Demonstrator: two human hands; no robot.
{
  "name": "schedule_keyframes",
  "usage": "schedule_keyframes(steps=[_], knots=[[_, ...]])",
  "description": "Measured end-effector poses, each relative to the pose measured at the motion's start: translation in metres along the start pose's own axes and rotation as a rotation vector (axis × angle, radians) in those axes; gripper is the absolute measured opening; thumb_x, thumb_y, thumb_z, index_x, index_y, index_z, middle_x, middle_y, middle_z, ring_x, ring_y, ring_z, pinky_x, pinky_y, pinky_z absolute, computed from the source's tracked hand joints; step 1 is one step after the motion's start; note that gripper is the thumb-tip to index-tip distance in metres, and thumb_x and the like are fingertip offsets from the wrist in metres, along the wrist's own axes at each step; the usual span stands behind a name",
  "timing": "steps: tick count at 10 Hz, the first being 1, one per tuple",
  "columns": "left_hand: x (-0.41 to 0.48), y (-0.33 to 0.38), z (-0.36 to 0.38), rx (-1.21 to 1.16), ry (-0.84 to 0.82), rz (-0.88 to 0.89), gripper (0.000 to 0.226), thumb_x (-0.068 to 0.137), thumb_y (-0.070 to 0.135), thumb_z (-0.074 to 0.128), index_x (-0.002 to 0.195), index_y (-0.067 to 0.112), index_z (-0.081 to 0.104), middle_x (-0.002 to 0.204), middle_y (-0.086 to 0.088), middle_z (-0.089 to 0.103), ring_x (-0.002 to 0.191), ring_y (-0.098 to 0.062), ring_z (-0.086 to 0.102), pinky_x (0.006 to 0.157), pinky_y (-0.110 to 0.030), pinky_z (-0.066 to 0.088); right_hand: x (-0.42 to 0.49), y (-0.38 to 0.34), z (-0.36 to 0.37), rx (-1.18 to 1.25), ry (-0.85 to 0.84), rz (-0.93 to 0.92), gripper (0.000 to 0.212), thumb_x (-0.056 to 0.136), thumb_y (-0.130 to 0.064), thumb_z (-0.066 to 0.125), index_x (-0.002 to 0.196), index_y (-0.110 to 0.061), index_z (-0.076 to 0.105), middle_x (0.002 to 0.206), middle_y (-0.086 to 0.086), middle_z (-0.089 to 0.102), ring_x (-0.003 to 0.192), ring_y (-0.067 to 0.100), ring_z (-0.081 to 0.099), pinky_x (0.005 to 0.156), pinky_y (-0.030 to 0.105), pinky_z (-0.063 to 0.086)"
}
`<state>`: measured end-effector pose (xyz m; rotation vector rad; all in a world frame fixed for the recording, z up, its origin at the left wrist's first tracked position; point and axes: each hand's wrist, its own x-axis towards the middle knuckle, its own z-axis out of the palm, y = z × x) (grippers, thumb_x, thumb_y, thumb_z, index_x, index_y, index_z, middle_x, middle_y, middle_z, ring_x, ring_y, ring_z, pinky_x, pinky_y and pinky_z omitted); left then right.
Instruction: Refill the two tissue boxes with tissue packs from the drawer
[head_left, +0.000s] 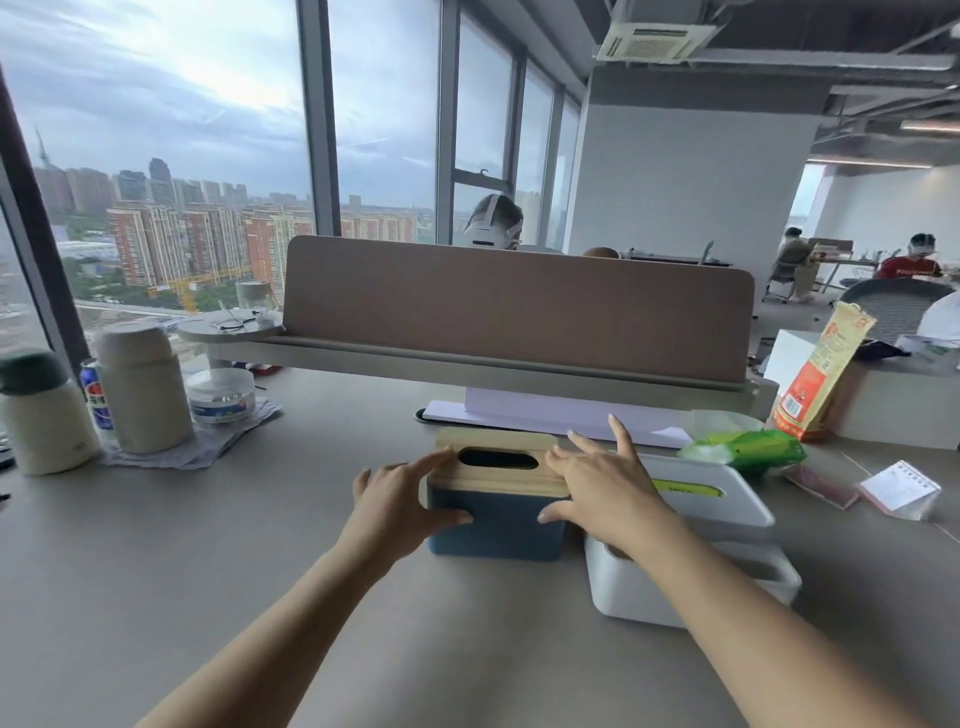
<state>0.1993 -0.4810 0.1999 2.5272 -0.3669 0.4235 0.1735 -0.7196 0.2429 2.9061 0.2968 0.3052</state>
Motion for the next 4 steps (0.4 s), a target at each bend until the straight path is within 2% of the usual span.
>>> schedule_keyframes(steps=[1,2,3,4], knots=[[-0.004,0.0,0.004,-0.002,0.027,0.007,0.077,0.069,0.063,0.071,0.138,0.045,0.043,0.123,0.01,0.066,0.115,-0.022,0.054,0.109,-0.048,0.025,-0.003,-0.002,0.0,-0.027,0.028,0.001,0.069,0.081,-0.065,0.054,0.134,-0.022,0.046,0.139,-0.005,0.054,0.14,0.014,0.034,0.116,0.054,-0.009],[-0.012,0.006,0.004,0.007,0.031,-0.004,0.076,0.071,0.062,0.071,0.139,0.041,0.045,0.125,0.009,0.065,0.119,-0.022,0.053,0.115,-0.052,0.018,-0.005,-0.003,0.006,-0.079,0.051,0.022,0.065,0.082,-0.063,0.055,0.132,-0.021,0.048,0.122,-0.006,0.065,0.12,0.017,0.055,0.116,0.052,-0.008],[-0.017,0.009,0.003,0.049,0.003,-0.012,0.077,0.074,0.064,0.066,0.142,0.044,0.037,0.129,0.008,0.063,0.124,-0.022,0.051,0.115,-0.054,0.014,-0.012,-0.008,0.006,-0.056,0.066,0.049,0.066,0.085,-0.059,0.054,0.138,-0.022,0.042,0.132,-0.004,0.059,0.126,0.019,0.051,0.115,0.052,-0.01],[-0.02,0.004,0.002,0.062,-0.043,-0.016,0.088,0.072,0.068,0.064,0.146,0.047,0.021,0.138,0.007,0.057,0.132,-0.023,0.045,0.113,-0.054,0.013,-0.02,-0.006,0.001,0.011,0.013,0.044,0.074,0.087,-0.06,0.049,0.148,-0.025,0.026,0.155,-0.006,0.033,0.146,0.015,0.022,0.114,0.056,-0.015]])
